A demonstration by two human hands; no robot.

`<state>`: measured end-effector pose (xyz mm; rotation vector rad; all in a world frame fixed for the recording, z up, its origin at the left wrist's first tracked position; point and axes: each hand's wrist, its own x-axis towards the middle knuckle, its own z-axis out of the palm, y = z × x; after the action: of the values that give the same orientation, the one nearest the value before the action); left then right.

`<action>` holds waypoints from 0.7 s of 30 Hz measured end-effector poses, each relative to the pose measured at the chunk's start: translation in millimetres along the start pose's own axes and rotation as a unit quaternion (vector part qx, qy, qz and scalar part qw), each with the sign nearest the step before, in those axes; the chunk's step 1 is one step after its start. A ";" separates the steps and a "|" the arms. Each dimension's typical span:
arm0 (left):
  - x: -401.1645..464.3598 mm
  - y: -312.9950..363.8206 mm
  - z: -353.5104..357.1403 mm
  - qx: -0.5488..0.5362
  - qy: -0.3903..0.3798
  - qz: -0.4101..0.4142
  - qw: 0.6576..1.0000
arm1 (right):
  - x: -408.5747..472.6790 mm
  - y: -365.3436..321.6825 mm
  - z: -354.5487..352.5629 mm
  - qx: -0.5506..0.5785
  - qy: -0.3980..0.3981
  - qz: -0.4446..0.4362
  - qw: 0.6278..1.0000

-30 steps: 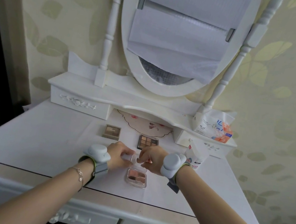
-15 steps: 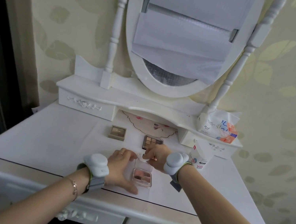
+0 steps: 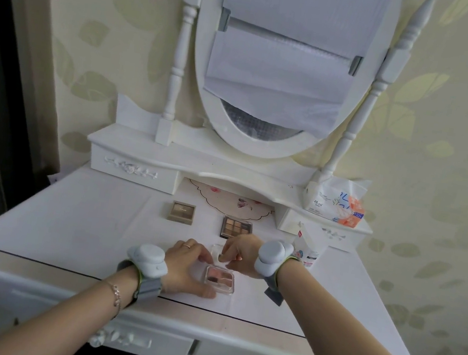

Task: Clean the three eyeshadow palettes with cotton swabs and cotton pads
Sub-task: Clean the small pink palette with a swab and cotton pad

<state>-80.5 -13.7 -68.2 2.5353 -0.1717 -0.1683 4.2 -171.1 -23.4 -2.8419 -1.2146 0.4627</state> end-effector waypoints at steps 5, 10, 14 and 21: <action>0.3 -1.0 3.2 0.001 0.001 -0.011 1.000 | -1.9 5.8 3.3 0.109 0.034 0.038 0.993; 0.6 -1.0 5.5 0.014 0.002 -0.003 1.000 | -16.8 11.4 9.2 0.215 0.079 0.050 0.972; -0.3 0.1 5.6 0.021 0.006 -0.004 1.000 | -28.3 4.2 13.2 0.147 0.098 0.002 0.984; 0.2 0.2 6.4 0.011 0.009 -0.019 1.000 | -24.9 -2.1 11.8 0.091 0.115 -0.016 0.989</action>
<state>-81.3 -17.5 -73.3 2.5618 -0.1198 -0.1593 -16.9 -188.5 -27.8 -2.6315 -1.1112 0.2225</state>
